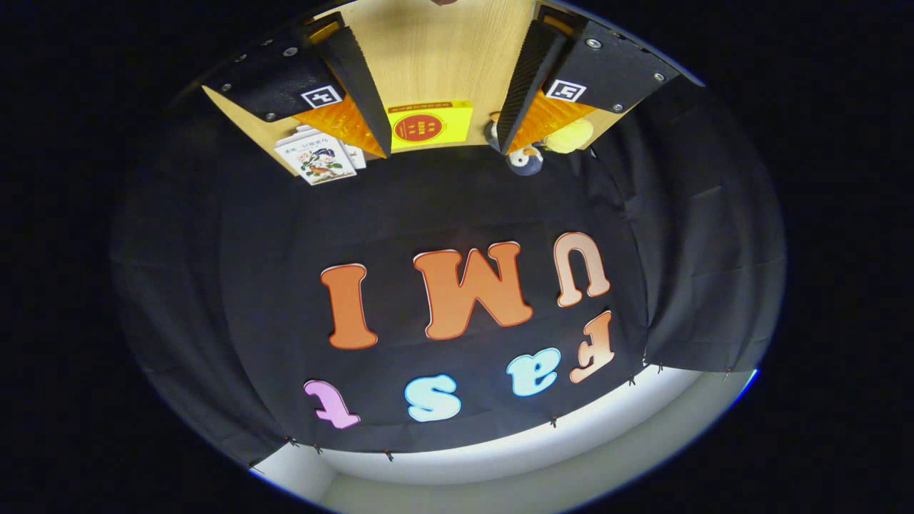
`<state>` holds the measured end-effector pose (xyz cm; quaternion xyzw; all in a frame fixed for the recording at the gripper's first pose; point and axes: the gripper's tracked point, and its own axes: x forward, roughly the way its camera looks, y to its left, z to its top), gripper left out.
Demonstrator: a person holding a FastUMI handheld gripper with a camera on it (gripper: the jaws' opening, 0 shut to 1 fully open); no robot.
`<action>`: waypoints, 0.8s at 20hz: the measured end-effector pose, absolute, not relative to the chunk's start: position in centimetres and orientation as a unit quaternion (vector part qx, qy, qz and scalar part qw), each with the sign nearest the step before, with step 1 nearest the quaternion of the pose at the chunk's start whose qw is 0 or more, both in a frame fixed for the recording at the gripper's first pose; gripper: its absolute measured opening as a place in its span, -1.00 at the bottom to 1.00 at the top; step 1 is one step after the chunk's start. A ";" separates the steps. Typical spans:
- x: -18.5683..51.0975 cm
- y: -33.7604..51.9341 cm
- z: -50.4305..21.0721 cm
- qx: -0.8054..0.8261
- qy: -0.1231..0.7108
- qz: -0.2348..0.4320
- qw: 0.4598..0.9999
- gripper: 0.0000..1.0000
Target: Open the storage box then place both shoes into the box .Put the left shoe in first, then the right shoe, with the right side of both shoes facing outward in a uniform manner.
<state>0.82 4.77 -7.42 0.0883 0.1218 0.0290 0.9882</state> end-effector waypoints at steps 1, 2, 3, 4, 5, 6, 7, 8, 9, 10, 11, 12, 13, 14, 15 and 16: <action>0.8 4.3 -7.0 0.081 0.111 0.026 0.990 0.76; 0.7 4.1 -6.4 0.075 0.097 0.030 0.992 0.78; 0.8 3.9 -5.6 0.069 0.079 0.033 0.994 0.80; 0.9 3.7 -4.9 0.060 0.062 0.035 0.996 0.88; 0.8 3.6 -4.0 0.050 0.041 0.037 0.997 0.90; 0.7 3.8 -3.3 0.039 0.023 0.042 0.998 0.91; 0.7 4.0 -2.7 0.028 0.006 0.047 0.998 0.91; 0.7 4.2 -2.2 0.019 -0.005 0.050 0.999 0.91; 0.7 4.5 -2.0 0.013 -0.011 0.053 0.998 0.91; 0.8 5.0 -1.9 0.011 -0.015 0.056 0.998 0.91; 0.8 5.2 -1.7 0.012 -0.016 0.060 0.998 0.91; 0.6 4.9 -1.7 0.015 -0.018 0.065 0.998 0.91; 0.5 5.1 -1.5 0.019 -0.021 0.069 0.997 0.91; 0.8 5.6 -1.2 0.021 -0.024 0.073 0.997 0.91; 0.9 6.0 -0.9 0.022 -0.030 0.076 0.996 0.91; 1.0 6.3 -0.4 0.021 -0.036 0.080 0.996 0.91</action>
